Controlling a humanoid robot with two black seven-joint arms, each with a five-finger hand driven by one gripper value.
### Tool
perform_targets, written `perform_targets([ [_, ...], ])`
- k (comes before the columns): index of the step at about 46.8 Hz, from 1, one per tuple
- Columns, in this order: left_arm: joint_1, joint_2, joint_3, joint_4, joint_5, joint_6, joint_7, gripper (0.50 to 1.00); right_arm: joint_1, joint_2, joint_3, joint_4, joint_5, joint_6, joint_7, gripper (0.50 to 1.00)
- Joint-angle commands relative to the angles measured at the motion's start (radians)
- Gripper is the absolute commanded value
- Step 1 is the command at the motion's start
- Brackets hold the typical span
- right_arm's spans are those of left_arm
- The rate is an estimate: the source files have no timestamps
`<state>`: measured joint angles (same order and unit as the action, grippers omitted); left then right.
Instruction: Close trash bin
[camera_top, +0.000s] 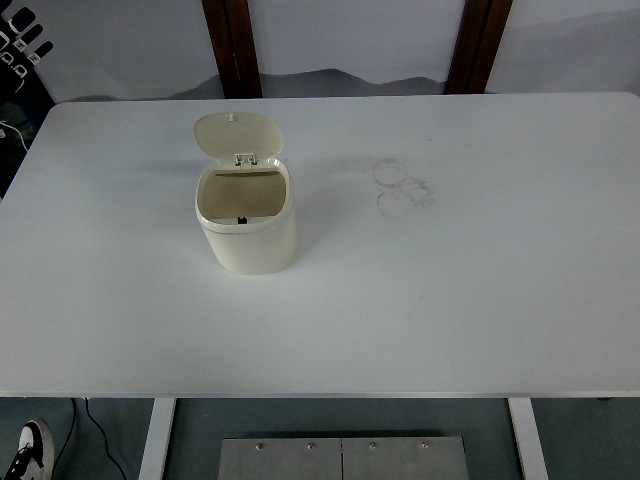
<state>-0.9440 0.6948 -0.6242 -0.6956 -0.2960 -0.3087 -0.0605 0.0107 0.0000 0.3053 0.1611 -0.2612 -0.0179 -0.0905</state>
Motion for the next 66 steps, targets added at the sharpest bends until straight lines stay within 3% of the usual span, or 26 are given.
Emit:
perform_targets([
  [1,-0.004,0.003,0.003,-0.001,0.000,0.002,0.005,1.000,0.000,0.000,0.000,0.000,-0.001,0.000,0.000,0.995],
  [16,-0.027,0.009,0.006,-0.012,0.001,0.028,0.018,1.000,0.000,0.000,0.000,0.000,0.000,0.000,0.000,0.995],
  [24,-0.050,0.020,0.008,-0.013,0.001,0.033,0.082,1.000,0.000,0.000,0.000,0.000,0.000,0.000,0.000,0.995],
  [45,-0.076,0.022,0.011,-0.015,0.011,0.056,0.093,1.000,0.000,0.000,0.000,0.000,0.002,0.000,0.000,0.995],
  [53,-0.116,0.017,0.011,-0.015,0.012,0.056,0.171,1.000,0.000,0.000,0.000,0.000,0.002,0.000,0.000,0.995],
  [66,-0.203,-0.001,0.087,-0.027,0.046,0.059,0.240,1.000,0.000,0.000,0.000,0.000,0.000,0.000,0.000,0.995],
])
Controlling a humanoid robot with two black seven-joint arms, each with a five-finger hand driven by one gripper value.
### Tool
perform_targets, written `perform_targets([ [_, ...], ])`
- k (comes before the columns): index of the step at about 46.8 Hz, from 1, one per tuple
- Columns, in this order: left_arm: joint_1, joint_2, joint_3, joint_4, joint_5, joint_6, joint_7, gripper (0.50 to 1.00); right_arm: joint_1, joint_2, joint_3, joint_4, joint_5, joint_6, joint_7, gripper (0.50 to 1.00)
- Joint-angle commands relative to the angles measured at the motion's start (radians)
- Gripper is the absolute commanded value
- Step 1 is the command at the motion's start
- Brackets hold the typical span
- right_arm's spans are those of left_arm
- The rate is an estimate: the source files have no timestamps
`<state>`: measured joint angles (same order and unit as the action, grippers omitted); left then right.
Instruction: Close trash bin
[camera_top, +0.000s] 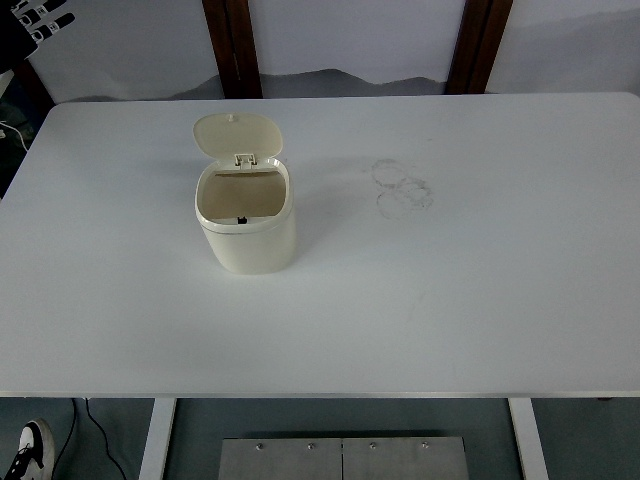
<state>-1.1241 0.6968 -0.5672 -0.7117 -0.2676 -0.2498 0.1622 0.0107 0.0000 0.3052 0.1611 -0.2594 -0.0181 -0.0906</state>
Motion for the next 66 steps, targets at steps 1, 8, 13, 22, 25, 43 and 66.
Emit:
perform_targets([
  [1,-0.032,-0.003,0.042,-0.017,0.027,0.000,0.022,1.000,0.000,0.000,0.000,0.000,-0.001,0.000,0.000,0.995],
  [8,-0.098,-0.017,0.159,-0.068,0.083,0.009,0.028,1.000,0.000,0.000,0.000,0.000,-0.003,0.000,0.000,0.995],
  [13,-0.157,-0.020,0.256,-0.097,0.102,0.020,0.054,1.000,0.000,0.000,0.000,0.000,-0.003,0.000,0.000,0.995],
  [22,-0.266,-0.039,0.426,-0.153,0.102,0.020,0.146,1.000,0.000,0.000,0.000,0.000,-0.003,0.000,0.000,0.995],
  [25,-0.305,-0.040,0.490,-0.189,0.102,0.020,0.187,1.000,0.000,0.000,0.000,0.000,-0.003,0.000,0.000,0.995],
  [43,-0.471,-0.048,0.708,-0.256,0.103,0.014,0.247,1.000,0.000,0.000,0.000,0.000,-0.004,0.000,0.000,0.995],
  [66,-0.644,-0.160,0.891,-0.296,0.102,0.009,0.336,1.000,0.000,0.000,0.000,0.000,0.002,0.000,0.000,0.995],
])
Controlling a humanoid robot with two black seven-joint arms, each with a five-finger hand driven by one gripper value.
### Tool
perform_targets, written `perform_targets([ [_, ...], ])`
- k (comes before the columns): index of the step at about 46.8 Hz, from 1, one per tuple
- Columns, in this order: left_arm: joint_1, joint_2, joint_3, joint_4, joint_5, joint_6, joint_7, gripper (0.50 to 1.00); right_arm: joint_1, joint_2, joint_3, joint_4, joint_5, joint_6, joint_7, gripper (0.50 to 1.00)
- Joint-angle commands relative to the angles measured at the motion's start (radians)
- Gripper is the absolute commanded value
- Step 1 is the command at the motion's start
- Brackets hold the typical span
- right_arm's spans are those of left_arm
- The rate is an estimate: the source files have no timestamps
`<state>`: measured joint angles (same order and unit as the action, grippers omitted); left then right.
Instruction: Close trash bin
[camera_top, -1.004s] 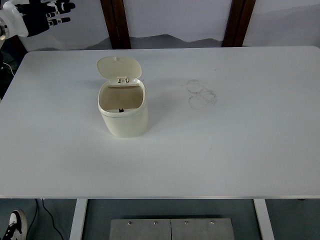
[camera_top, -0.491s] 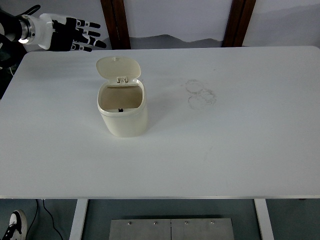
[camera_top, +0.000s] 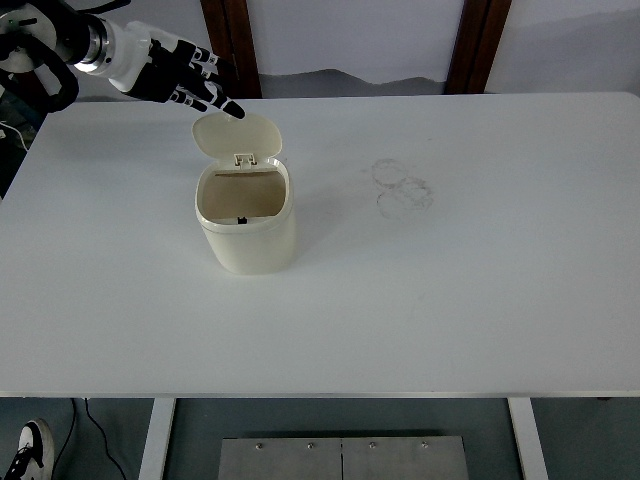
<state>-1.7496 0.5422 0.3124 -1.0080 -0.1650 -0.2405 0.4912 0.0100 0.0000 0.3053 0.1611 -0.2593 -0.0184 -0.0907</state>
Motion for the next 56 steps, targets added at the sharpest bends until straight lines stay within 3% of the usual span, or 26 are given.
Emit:
perform_targets([
  [1,-0.025,-0.008,0.014,0.000,-0.001,-0.002,0.009,1.000,0.001,0.000,0.000,0.000,0.002,0.000,0.000,0.995],
  [11,-0.087,-0.031,0.045,-0.007,-0.001,-0.002,0.053,1.000,0.001,0.000,0.000,0.000,-0.003,0.001,0.000,0.995],
  [18,-0.119,-0.045,0.074,-0.021,-0.011,0.000,0.120,1.000,0.001,0.000,0.000,0.000,-0.005,0.000,0.000,0.995],
  [48,-0.117,-0.081,0.062,-0.021,-0.019,0.010,0.120,1.000,0.001,0.000,0.000,0.000,-0.003,0.000,0.000,0.995],
  [56,-0.128,-0.102,0.065,-0.023,-0.091,0.010,0.120,1.000,0.001,0.000,0.000,0.000,-0.003,0.001,0.000,0.995],
])
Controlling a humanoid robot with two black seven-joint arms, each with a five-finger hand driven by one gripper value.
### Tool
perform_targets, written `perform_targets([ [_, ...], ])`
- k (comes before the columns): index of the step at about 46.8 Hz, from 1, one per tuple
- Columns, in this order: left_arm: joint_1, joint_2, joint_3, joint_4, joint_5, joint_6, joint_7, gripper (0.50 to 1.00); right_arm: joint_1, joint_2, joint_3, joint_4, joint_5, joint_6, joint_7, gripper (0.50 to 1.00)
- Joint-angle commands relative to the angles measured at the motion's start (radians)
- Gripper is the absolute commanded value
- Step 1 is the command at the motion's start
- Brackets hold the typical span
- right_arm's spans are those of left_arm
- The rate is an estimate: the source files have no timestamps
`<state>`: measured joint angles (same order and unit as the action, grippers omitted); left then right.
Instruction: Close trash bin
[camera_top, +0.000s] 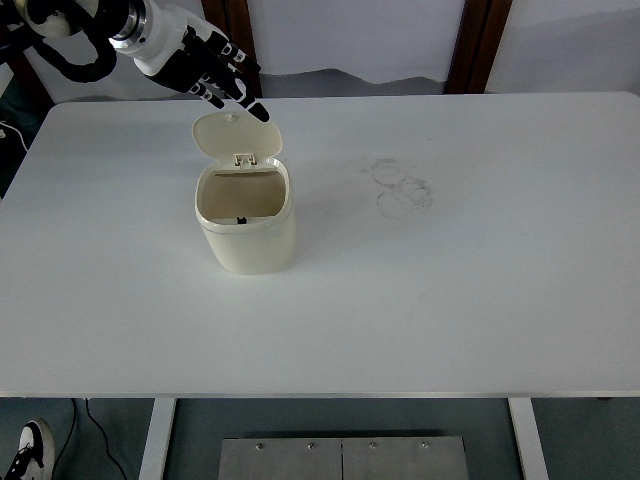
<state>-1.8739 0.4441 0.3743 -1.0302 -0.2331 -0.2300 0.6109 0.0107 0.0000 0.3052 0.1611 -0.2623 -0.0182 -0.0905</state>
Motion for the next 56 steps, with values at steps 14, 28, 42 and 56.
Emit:
perform_targets([
  [14,-0.025,0.007,0.034,-0.080,-0.028,0.063,0.000,1.000,0.000,0.000,0.000,0.000,-0.003,0.000,-0.003,0.995],
  [28,-0.050,0.008,0.071,-0.100,-0.046,0.067,0.000,1.000,0.000,0.000,-0.002,0.000,-0.003,0.001,-0.006,0.995],
  [42,-0.088,0.005,0.083,-0.226,-0.115,0.149,0.000,1.000,0.000,0.000,-0.002,0.000,-0.003,0.001,-0.008,0.995],
  [56,-0.116,0.015,0.126,-0.280,-0.149,0.167,0.000,1.000,0.000,0.000,-0.003,0.000,-0.005,0.001,-0.008,0.995],
])
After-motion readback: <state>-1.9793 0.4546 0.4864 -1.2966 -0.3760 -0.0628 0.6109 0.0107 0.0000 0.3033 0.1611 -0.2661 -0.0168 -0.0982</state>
